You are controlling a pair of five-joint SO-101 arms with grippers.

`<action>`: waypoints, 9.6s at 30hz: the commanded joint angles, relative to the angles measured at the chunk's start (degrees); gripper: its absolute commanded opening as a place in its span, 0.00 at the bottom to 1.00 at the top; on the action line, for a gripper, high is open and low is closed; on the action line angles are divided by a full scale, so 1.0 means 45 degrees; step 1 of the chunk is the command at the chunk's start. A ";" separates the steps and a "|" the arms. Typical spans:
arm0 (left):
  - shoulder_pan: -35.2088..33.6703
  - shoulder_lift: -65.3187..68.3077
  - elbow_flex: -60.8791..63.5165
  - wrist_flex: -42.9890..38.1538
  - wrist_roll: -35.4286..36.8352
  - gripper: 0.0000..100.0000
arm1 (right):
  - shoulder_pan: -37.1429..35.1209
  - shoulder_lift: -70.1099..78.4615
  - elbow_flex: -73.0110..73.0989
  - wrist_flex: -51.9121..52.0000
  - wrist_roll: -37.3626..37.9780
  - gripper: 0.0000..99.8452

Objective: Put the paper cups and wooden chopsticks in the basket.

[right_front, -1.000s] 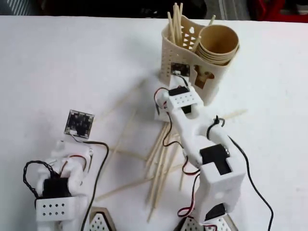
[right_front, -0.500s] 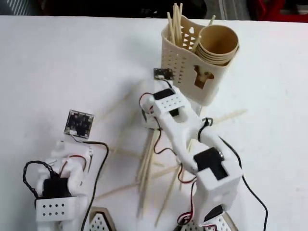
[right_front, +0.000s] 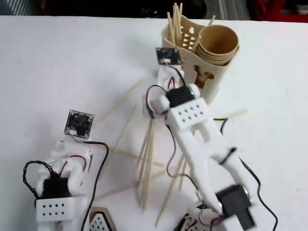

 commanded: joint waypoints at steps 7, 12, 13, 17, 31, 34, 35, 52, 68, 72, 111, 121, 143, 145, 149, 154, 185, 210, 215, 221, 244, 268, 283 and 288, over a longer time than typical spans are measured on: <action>0.0010 -0.0127 -0.0078 -0.0293 -0.0156 0.03 | -0.0010 -0.3683 -0.0332 -0.0889 0.1055 0.02; 0.0010 -0.0127 -0.0078 -0.0293 -0.0156 0.03 | -0.0010 -0.4484 -0.0781 -0.1573 0.1172 0.02; 0.0010 -0.0127 -0.0078 -0.0293 -0.0156 0.03 | -0.0010 -0.4542 -0.1035 -0.1592 0.1172 0.02; 0.0010 -0.0127 -0.0078 -0.0293 -0.0156 0.03 | 0.0029 -0.4542 -0.2247 -0.1592 0.1172 0.02; 0.0010 -0.0127 -0.0078 -0.0293 -0.0156 0.03 | 0.2139 -0.4523 -0.3516 -0.7101 0.2813 0.02; 0.0010 -0.0127 -0.0078 -0.0293 -0.0156 0.03 | 0.2862 -0.4503 -0.3516 -0.8488 0.3028 0.02; 0.0010 -0.0127 -0.0078 -0.0293 -0.0156 0.03 | 0.3096 -0.4425 -0.3516 -0.8840 0.3087 0.02; 0.0010 -0.0127 -0.0078 -0.0293 -0.0156 0.03 | 0.5578 -0.1514 -0.3516 -1.1810 0.3458 0.02; 0.0010 -0.0127 -0.0078 -0.0293 -0.0156 0.03 | 0.4777 -0.0381 -0.3595 -0.9055 0.5333 0.12; 0.0010 -0.0127 -0.0078 -0.0293 -0.0156 0.03 | 0.4308 -0.1709 -0.3516 -0.8293 0.5333 0.04; 0.0850 0.2178 -0.6134 0.3516 -0.1016 0.17 | 0.5089 -1.0735 1.3304 -0.7609 0.4161 0.02; 0.3839 1.0579 -0.8635 0.3399 0.0508 0.22 | 0.6027 -0.9875 1.3558 -0.8469 0.3907 0.02; 0.4073 2.1421 -1.3597 0.2188 0.2637 0.23 | 0.6027 -0.9465 1.3558 -0.8723 0.3556 0.02; 0.4093 2.1695 -1.3929 0.2266 0.2618 0.18 | 0.6046 -0.9465 1.3558 -0.8723 0.3516 0.02; 0.4093 2.1832 -1.4183 0.2247 0.2618 0.10 | 0.6046 -0.9465 1.3558 -0.8723 0.3516 0.02; 0.4288 2.1812 -1.4320 0.2325 0.2559 0.05 | 0.6046 -0.9465 1.3558 -0.8723 0.3516 0.02; 0.5128 1.1946 -1.4203 0.5802 0.1192 0.02 | 0.6007 -0.9485 1.3695 -0.8742 0.3516 0.02; 0.5128 0.6125 -1.4203 0.3692 0.0957 0.02 | 0.5968 -0.9465 1.3695 -0.8742 0.3516 0.02; 0.5128 0.5617 -1.4183 0.2403 0.0957 0.02 | 0.5968 -0.9485 1.3695 -0.8742 0.3516 0.02; 0.5304 0.5636 -1.2503 -0.2071 0.1485 0.02 | 0.5968 -0.9446 1.3695 -0.8742 0.3516 0.02; 0.7629 1.4427 -1.5824 -1.2698 0.3302 0.02 | 0.5949 -0.9485 1.3695 -0.8742 0.3516 0.02; 0.7844 2.2769 -2.3951 -0.8674 0.4122 0.15 | 0.5949 -0.9543 1.3695 -0.8742 0.3595 0.02; 0.7492 2.2750 -3.1179 0.3438 0.1778 0.14 | 0.5949 -0.9543 1.3695 -0.8664 0.3595 0.02; 0.7492 2.2750 -3.4403 0.7013 0.1758 0.14 | 0.5949 -0.9563 1.3050 -0.7785 0.3634 0.02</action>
